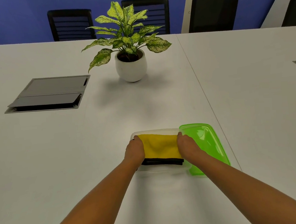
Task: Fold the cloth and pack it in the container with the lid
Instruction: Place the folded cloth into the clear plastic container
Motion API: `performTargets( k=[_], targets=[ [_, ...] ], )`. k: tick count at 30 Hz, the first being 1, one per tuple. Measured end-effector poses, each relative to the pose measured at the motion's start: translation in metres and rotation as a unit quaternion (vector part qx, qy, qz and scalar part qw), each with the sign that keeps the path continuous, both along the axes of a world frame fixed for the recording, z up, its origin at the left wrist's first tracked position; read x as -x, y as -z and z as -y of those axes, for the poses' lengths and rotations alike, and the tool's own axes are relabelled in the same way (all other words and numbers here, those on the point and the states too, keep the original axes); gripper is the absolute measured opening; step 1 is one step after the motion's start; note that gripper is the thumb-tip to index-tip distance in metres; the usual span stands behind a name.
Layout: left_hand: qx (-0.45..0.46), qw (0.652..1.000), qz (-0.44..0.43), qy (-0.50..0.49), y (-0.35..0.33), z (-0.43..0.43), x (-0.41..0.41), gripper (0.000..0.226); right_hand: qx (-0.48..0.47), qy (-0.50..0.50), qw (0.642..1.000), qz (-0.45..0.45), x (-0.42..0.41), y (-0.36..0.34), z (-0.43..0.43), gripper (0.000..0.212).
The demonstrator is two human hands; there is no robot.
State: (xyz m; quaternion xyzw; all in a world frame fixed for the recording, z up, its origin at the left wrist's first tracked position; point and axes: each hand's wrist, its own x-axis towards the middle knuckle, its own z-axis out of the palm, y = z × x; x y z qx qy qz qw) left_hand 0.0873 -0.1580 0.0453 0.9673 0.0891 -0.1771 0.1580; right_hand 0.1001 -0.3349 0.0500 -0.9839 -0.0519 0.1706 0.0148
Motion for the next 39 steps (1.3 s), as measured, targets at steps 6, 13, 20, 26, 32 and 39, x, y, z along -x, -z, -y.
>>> performTargets(
  k=[6, 13, 20, 26, 32, 39],
  targets=[
    [-0.039, 0.997, -0.018, 0.062, 0.004, 0.000, 0.003, 0.069, -0.004, -0.013, 1.000, 0.015, -0.004, 0.001, -0.001, 0.056],
    [-0.124, 0.980, 0.083, 0.127, 0.003, 0.001, 0.004, 0.032, -0.003, -0.030, 0.999, 0.029, 0.001, 0.004, -0.007, 0.049],
    [-0.090, 0.976, 0.048, 0.190, 0.017, -0.003, -0.002, 0.052, -0.005, -0.082, 0.996, 0.046, 0.001, 0.024, -0.013, 0.050],
    [-0.075, 0.982, -0.022, 0.174, 0.024, -0.002, -0.012, 0.072, -0.006, -0.082, 0.997, 0.007, -0.011, 0.036, -0.013, 0.073],
    [-0.082, 0.979, -0.055, 0.179, 0.032, -0.005, -0.022, 0.070, 0.040, -0.105, 0.992, -0.051, -0.020, 0.043, -0.014, 0.079],
    [-0.082, 0.977, -0.077, 0.181, 0.034, -0.003, -0.026, 0.068, 0.057, -0.124, 0.986, -0.097, -0.035, 0.042, -0.014, 0.079]
  ],
)
